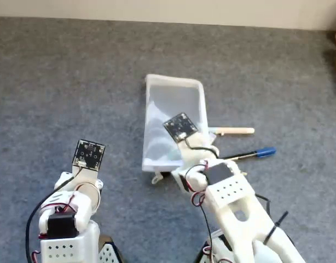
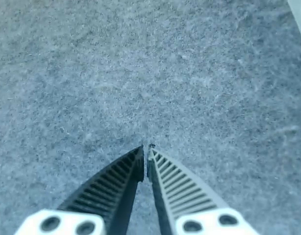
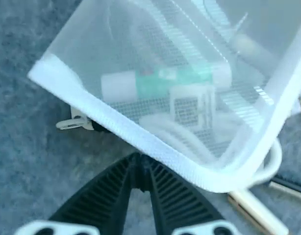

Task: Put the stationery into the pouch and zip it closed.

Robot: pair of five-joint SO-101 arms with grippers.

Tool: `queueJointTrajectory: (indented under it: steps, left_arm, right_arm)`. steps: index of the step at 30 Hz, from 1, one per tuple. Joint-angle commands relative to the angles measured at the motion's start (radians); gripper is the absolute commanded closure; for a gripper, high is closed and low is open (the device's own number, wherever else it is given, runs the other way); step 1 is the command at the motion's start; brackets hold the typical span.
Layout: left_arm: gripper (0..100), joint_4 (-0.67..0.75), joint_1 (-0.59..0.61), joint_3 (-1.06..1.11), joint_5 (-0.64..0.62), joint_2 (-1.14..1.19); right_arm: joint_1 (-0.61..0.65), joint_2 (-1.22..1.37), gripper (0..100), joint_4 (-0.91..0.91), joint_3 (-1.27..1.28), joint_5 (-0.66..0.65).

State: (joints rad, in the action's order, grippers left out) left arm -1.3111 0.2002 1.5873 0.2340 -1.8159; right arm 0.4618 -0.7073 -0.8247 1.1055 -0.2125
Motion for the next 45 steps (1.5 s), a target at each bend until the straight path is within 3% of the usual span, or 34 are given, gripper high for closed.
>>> queueJointTrajectory:
  steps: [1,7,12,25,32,45]
  left_arm:
    - [96,-0.002,0.015,-0.033,0.008,0.001]
    - [96,-0.002,0.015,-0.031,0.008,0.001]
    - [96,-0.002,0.015,-0.031,0.008,0.001]
    - [96,-0.002,0.015,-0.031,0.009,0.001]
    - [96,-0.002,0.015,-0.031,0.009,0.001]
    - [96,-0.002,0.015,-0.031,0.009,0.001]
  right_arm:
    - [0.005,0.033,99.1,0.143,-0.070,0.005]
    - [0.005,0.117,98.8,0.346,-0.082,0.002]
    - [0.005,0.248,98.5,0.349,-0.217,0.002]
    - [0.061,0.390,87.3,-0.208,-0.630,0.003]
    - [0.185,0.415,87.2,-0.199,-0.647,0.002]
    - [0.196,0.707,87.1,-0.177,-0.760,0.002]
